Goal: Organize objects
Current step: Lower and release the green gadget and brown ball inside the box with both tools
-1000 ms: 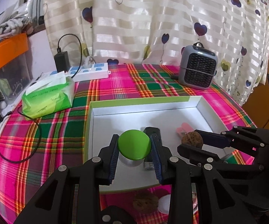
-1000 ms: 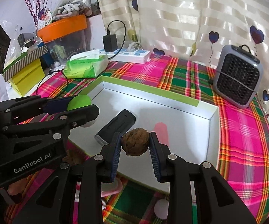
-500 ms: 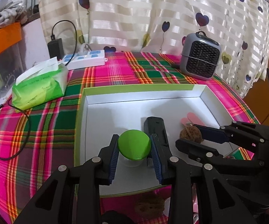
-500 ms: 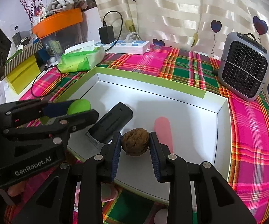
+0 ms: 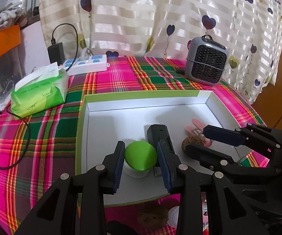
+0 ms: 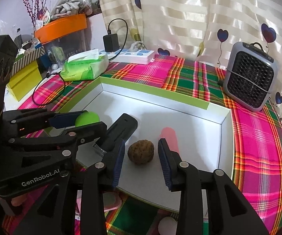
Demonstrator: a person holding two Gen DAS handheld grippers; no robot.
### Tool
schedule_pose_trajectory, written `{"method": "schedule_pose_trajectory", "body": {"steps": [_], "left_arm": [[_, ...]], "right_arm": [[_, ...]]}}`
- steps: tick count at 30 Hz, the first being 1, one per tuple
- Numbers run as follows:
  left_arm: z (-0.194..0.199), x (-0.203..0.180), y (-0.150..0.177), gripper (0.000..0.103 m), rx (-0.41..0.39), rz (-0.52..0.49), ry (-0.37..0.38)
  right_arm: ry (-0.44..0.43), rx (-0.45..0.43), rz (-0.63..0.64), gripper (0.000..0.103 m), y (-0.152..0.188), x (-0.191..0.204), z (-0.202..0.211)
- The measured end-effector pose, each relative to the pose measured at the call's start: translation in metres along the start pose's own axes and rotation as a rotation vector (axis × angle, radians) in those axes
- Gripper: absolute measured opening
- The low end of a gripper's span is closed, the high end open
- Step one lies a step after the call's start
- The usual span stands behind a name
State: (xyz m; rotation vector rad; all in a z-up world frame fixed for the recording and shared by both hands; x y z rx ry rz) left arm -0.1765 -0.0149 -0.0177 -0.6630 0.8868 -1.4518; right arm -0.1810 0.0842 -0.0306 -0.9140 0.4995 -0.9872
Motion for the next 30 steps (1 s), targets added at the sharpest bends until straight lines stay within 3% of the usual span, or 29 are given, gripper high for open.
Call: {"method": "schedule_pose_trajectory", "body": {"steps": [30], "left_arm": [[0.064, -0.014, -0.004, 0.035, -0.087, -0.001, 0.024]], "right_arm": [[-0.011, -0.038, -0.031, 0.045, 0.006, 0.019, 0.056]]}}
Point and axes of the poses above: each gripper's, at about its wrist camera, not at the fingertips, and z roughly against the way its jaws point, x to its left, y to its underside, the point moved 6 cm from there along -z, roughly the way its jaws point, and after that the axes turned 11 degrees about -x, right-handed, at the moved point
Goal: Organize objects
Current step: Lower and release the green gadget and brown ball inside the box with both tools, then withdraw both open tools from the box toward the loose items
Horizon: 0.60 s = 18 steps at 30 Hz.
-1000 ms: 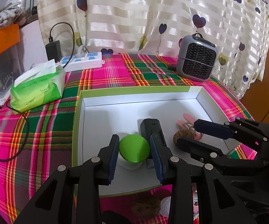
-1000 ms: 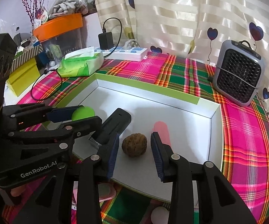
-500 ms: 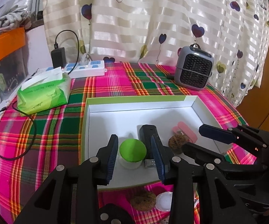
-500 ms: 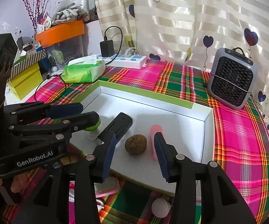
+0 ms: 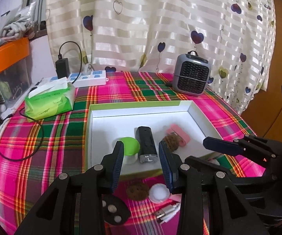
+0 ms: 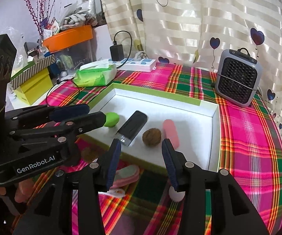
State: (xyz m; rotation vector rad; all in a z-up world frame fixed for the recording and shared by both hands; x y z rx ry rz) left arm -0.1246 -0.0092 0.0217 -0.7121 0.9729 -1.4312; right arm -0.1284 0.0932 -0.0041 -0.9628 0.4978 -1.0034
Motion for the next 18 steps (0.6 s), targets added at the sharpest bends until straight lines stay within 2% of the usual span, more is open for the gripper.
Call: {"method": "schedule_pose_trajectory", "body": {"steps": [18], "left_arm": [[0.042, -0.006, 0.014, 0.035, -0.011, -0.007, -0.014]], "right_arm": [[-0.017, 0.000, -0.016, 0.045, 0.019, 0.013, 0.042]]}}
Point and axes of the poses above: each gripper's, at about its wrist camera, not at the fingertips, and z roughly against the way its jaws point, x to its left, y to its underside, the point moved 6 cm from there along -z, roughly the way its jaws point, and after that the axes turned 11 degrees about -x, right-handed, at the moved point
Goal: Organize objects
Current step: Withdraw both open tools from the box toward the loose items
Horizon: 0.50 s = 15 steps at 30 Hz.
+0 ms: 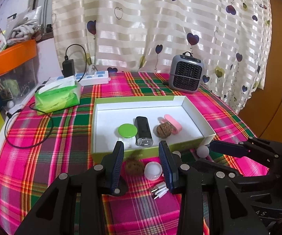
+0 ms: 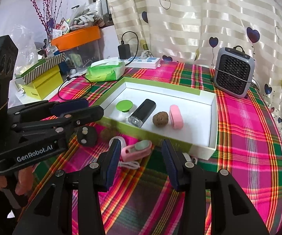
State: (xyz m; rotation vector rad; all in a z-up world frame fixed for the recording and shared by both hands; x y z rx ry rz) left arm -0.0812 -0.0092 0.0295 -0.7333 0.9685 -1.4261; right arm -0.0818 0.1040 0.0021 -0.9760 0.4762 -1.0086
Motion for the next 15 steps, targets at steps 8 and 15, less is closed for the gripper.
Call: {"method": "schedule_pose_trajectory", "body": {"steps": [8, 15], "left_arm": [[0.013, -0.002, 0.009, 0.035, 0.002, -0.011, -0.007], [0.018, -0.005, 0.013, 0.035, -0.001, -0.011, 0.003]], "right_arm": [[-0.004, -0.001, -0.001, 0.045, 0.011, 0.003, 0.013], [-0.002, 0.010, -0.011, 0.045, 0.021, 0.002, 0.019]]}}
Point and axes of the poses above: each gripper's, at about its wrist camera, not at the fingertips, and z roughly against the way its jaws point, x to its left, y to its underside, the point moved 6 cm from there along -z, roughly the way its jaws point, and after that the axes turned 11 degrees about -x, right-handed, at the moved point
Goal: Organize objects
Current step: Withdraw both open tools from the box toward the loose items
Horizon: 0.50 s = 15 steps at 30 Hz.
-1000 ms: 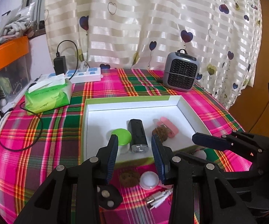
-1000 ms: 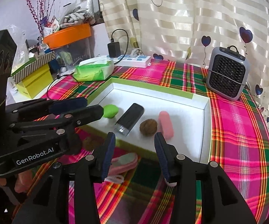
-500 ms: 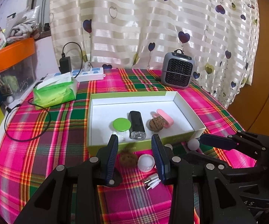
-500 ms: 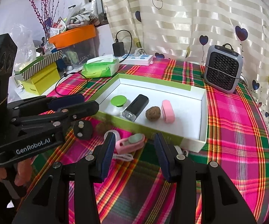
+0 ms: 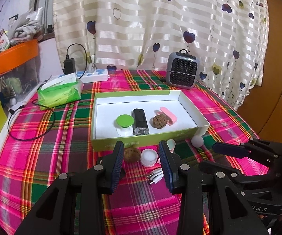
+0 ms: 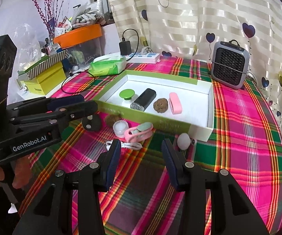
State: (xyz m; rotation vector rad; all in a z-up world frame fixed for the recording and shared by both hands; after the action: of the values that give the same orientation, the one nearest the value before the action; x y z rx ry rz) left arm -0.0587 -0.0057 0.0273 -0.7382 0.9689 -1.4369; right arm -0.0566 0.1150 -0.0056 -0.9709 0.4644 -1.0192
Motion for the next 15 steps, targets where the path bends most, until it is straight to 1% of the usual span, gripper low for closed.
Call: {"method": "schedule_pose_trajectory", "body": {"steps": [15], "left_arm": [[0.008, 0.008, 0.009, 0.035, 0.006, 0.013, -0.013]], "right_arm": [[-0.010, 0.014, -0.009, 0.045, 0.011, -0.001, 0.004]]}}
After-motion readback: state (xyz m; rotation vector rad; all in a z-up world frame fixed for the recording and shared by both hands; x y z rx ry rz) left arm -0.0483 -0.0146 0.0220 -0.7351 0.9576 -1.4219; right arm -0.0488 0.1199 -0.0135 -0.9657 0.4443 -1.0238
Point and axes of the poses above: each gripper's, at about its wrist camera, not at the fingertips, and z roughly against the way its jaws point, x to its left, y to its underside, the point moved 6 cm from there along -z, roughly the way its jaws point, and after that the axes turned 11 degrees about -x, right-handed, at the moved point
